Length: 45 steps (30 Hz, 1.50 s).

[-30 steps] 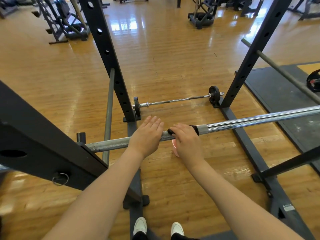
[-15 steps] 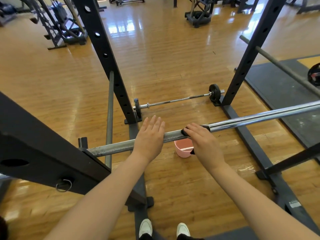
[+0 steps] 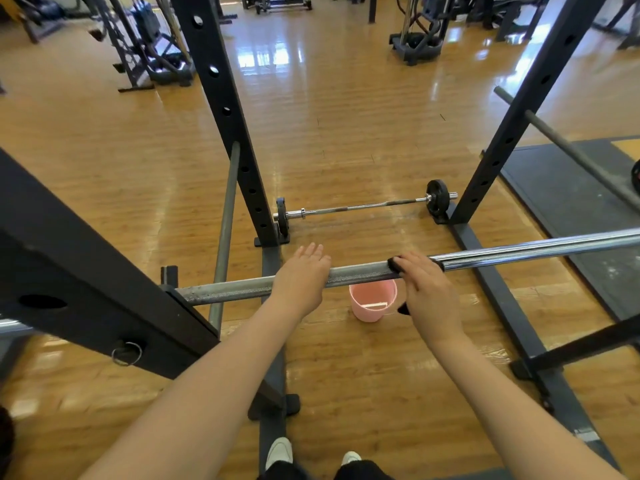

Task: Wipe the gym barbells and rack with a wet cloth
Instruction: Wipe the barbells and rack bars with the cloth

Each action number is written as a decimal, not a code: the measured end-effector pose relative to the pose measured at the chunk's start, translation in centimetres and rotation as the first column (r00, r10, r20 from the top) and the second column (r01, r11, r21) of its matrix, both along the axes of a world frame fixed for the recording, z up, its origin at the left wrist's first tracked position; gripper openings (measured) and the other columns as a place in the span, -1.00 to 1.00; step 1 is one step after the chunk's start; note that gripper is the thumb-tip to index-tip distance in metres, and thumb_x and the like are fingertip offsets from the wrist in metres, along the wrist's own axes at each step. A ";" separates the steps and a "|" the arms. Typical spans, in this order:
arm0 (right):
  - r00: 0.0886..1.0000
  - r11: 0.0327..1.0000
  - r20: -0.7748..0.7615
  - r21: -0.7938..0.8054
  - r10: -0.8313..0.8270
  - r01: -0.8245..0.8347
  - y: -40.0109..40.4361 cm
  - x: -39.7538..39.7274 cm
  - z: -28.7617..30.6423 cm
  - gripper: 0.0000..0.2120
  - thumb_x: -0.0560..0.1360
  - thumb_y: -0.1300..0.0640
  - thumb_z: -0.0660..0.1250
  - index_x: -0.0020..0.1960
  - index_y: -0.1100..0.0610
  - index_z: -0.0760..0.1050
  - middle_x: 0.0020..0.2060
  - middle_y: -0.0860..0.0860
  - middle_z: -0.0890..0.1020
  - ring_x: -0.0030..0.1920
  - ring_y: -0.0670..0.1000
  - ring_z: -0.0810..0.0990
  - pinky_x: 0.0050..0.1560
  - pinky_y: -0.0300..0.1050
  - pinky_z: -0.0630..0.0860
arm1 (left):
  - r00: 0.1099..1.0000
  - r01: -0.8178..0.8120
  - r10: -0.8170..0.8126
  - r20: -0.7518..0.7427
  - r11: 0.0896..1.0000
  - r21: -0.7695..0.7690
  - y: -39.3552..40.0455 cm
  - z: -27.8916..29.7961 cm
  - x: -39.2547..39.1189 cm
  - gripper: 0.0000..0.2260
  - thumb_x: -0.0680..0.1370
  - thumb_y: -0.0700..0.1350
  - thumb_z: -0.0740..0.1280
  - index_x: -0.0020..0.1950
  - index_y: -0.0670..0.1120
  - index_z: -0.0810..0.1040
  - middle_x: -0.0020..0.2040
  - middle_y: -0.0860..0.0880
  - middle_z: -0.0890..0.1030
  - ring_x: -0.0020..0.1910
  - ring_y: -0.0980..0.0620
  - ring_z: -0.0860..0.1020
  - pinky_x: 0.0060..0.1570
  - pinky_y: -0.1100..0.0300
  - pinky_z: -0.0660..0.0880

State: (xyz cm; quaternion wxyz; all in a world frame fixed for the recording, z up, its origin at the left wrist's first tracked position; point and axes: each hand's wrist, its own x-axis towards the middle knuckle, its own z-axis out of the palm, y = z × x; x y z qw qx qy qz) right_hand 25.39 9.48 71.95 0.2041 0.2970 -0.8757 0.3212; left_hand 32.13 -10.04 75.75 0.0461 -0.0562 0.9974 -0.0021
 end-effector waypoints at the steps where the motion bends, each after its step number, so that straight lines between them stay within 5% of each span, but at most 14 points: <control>1: 1.000 1.000 -0.019 -0.022 -0.019 0.019 -0.7 -0.2 0.2 -0.77 0.41 0.35 0.28 0.01 0.31 0.63 0.00 0.18 0.66 0.07 0.20 0.62 0.13 0.05 0.52 | 1.000 -0.005 0.005 0.026 1.000 0.009 0.0 0.0 -0.1 -0.41 0.51 -0.33 0.28 0.51 -0.14 0.18 0.54 -0.13 0.10 0.53 -0.05 0.05 0.49 0.08 0.01; 6: 0.991 0.992 -0.061 0.053 0.121 -0.118 -4.0 1.2 -0.8 -0.74 0.45 0.30 0.22 0.04 0.28 0.63 0.02 0.16 0.66 0.08 0.16 0.63 0.21 0.00 0.44 | 0.991 -0.012 0.005 0.134 0.998 0.056 -0.4 0.3 -0.9 -0.42 0.49 -0.29 0.32 0.49 -0.09 0.26 0.50 -0.09 0.23 0.48 -0.04 0.17 0.45 0.09 0.10; 9: 0.974 0.980 -0.113 0.069 0.196 -0.189 -1.6 0.6 -0.7 -0.66 0.48 0.23 0.12 0.08 0.26 0.62 0.07 0.16 0.65 0.11 0.17 0.61 0.20 0.04 0.48 | 0.999 -0.017 0.016 0.040 0.999 0.027 -0.3 0.1 -0.6 -0.43 0.51 -0.27 0.30 0.49 -0.13 0.21 0.51 -0.10 0.20 0.51 -0.03 0.11 0.47 0.09 -0.01; 14: 0.997 0.998 -0.071 -0.067 0.008 -0.013 -1.9 -0.1 0.0 -0.66 0.45 0.21 0.13 -0.03 0.29 0.64 -0.06 0.15 0.68 0.02 0.18 0.65 0.18 -0.07 0.42 | 0.990 -0.063 0.046 -0.131 0.989 -0.130 0.8 -0.8 0.5 -0.38 0.59 -0.15 0.23 0.55 -0.16 -0.03 0.55 -0.12 0.09 0.53 -0.06 0.03 0.46 0.04 -0.18; 19: 0.968 0.974 -0.120 0.073 0.221 -0.213 -4.8 1.7 -0.5 -0.75 0.42 0.32 0.27 0.04 0.25 0.64 0.01 0.13 0.67 0.07 0.12 0.63 0.19 0.01 0.48 | 0.968 -0.062 0.022 -0.248 0.986 -0.153 1.2 -1.7 0.1 -0.41 0.33 -0.33 0.48 0.34 -0.28 0.44 0.23 -0.23 0.55 0.26 -0.14 0.51 0.35 -0.03 0.20; 24: 0.979 0.982 -0.090 0.063 0.184 -0.178 -1.4 0.3 -1.5 -0.67 0.51 0.22 0.15 0.17 0.25 0.58 0.14 0.15 0.61 0.18 0.16 0.57 0.20 0.18 0.48 | 0.994 -0.050 0.040 -0.097 0.993 -0.108 1.0 -1.2 -0.1 -0.39 0.56 -0.33 0.21 0.54 -0.18 0.01 0.52 -0.15 0.19 0.50 -0.05 0.15 0.47 0.09 -0.06; 27: 0.997 0.996 -0.040 -0.049 0.073 -0.075 -3.8 1.0 -0.7 -0.69 0.49 0.22 0.16 0.09 0.31 0.60 0.05 0.18 0.65 0.09 0.19 0.61 0.12 0.13 0.54 | 0.996 -0.049 0.045 -0.083 0.998 -0.050 0.9 -0.9 -0.3 -0.40 0.53 -0.34 0.26 0.52 -0.15 0.11 0.50 -0.11 0.25 0.49 -0.03 0.19 0.46 0.11 0.02; 33: 0.952 0.959 -0.127 0.098 0.278 -0.267 -4.3 1.7 -0.1 -0.72 0.42 0.30 0.35 0.12 0.28 0.59 0.06 0.16 0.65 0.10 0.14 0.62 0.18 0.04 0.46 | 0.997 -0.073 0.074 -0.012 0.996 0.058 0.8 0.3 -0.5 -0.44 0.53 -0.28 0.30 0.49 -0.04 0.25 0.44 -0.06 0.34 0.45 -0.04 0.25 0.41 0.11 0.17; 39: 0.995 0.998 -0.078 -0.014 0.058 -0.059 -2.0 0.0 -0.6 -0.66 0.50 0.19 0.13 0.08 0.32 0.59 0.02 0.17 0.65 0.07 0.19 0.61 0.22 0.04 0.45 | 0.995 -0.022 0.018 -0.102 0.999 -0.038 0.6 -0.7 -0.1 -0.45 0.57 -0.24 0.21 0.53 -0.16 0.10 0.53 -0.12 0.16 0.52 -0.03 0.09 0.47 0.11 -0.05; 45: 0.962 0.961 -0.060 0.094 0.266 -0.260 -4.4 1.0 -0.8 -0.73 0.37 0.39 0.41 0.07 0.28 0.61 0.00 0.14 0.66 0.05 0.14 0.63 0.14 0.02 0.53 | 0.985 -0.015 0.003 -0.170 0.997 -0.072 0.9 -0.7 0.3 -0.54 0.61 -0.19 0.13 0.51 -0.17 0.15 0.51 -0.13 0.21 0.51 -0.05 0.13 0.47 0.09 -0.11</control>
